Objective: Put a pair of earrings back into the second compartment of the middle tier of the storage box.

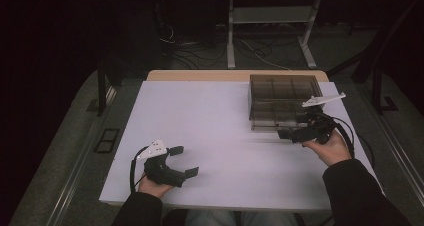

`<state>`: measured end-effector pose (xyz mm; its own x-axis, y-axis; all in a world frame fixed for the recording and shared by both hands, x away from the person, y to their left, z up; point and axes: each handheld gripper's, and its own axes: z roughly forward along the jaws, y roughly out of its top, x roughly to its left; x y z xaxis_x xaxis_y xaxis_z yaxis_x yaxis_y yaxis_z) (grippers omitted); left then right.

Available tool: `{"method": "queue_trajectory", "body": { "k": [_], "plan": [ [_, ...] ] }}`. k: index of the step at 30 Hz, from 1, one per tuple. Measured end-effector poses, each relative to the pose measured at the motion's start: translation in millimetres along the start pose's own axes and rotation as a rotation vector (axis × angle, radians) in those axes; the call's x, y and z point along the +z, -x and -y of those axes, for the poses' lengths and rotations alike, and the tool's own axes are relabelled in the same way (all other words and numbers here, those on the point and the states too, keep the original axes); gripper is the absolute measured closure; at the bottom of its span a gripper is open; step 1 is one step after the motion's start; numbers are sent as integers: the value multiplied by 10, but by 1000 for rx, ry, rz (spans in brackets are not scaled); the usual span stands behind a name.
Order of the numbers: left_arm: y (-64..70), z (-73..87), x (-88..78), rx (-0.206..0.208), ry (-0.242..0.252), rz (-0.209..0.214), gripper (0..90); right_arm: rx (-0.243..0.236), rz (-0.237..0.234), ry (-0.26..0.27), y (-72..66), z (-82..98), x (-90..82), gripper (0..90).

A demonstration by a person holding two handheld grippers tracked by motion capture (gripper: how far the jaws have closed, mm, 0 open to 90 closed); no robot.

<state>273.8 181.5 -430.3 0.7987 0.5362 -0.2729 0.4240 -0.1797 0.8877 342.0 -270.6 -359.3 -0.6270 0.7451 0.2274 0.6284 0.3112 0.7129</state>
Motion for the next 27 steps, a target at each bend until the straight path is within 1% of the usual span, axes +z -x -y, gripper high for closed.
{"method": "queue_trajectory", "body": {
  "k": [5,10,14,16,19,22,27],
  "plan": [
    [-18,-1,-10,-13,10,-1,0,-4,-14,26,-96,133,-22,4],
    [-30,4,-5,-14,-5,-9,0,-8,-27,48,-158,249,-43,4],
    [-36,6,-3,-20,-7,-12,0,-16,-22,72,-203,359,-47,4],
    [-46,7,-4,-27,-6,-10,0,-12,-29,88,-210,436,-41,4],
    [-56,9,-7,-31,-8,-15,0,-8,-30,98,-199,555,-20,4],
    [-58,8,-7,-34,-7,-17,0,8,-28,116,-181,672,-12,4],
    [-65,11,-6,-36,-15,-21,0,8,-31,147,-176,838,-5,4]
  ]
}}
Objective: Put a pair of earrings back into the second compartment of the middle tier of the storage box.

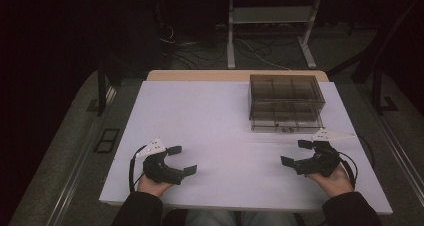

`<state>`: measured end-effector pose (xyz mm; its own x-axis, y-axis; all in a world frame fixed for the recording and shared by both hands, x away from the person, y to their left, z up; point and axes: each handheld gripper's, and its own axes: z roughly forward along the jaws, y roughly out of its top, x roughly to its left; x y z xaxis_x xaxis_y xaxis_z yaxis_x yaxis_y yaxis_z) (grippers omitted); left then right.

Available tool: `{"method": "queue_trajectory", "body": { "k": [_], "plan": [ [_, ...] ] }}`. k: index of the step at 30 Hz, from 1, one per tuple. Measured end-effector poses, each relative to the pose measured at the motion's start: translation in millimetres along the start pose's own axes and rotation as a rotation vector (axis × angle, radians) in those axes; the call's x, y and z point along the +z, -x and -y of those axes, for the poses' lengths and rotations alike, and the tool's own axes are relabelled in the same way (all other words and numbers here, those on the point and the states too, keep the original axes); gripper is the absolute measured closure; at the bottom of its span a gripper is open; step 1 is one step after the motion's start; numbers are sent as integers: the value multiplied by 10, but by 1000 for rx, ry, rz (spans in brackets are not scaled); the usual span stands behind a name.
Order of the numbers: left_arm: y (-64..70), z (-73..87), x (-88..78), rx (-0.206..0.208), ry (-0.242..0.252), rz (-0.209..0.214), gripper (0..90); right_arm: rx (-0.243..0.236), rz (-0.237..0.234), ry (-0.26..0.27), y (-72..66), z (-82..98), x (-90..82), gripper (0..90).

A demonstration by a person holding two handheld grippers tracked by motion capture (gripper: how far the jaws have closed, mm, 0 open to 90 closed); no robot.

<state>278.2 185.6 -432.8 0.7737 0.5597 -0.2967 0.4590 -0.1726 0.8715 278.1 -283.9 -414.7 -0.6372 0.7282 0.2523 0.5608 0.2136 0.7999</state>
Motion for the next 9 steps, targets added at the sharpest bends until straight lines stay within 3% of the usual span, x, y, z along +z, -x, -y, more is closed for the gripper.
{"method": "queue_trajectory", "body": {
  "k": [5,9],
  "plan": [
    [-12,0,1,5,-7,-1,0,-4,2,44,7,109,-33,4],
    [-20,-3,9,4,-16,-1,0,-16,15,35,22,166,-37,4]
  ]
}}
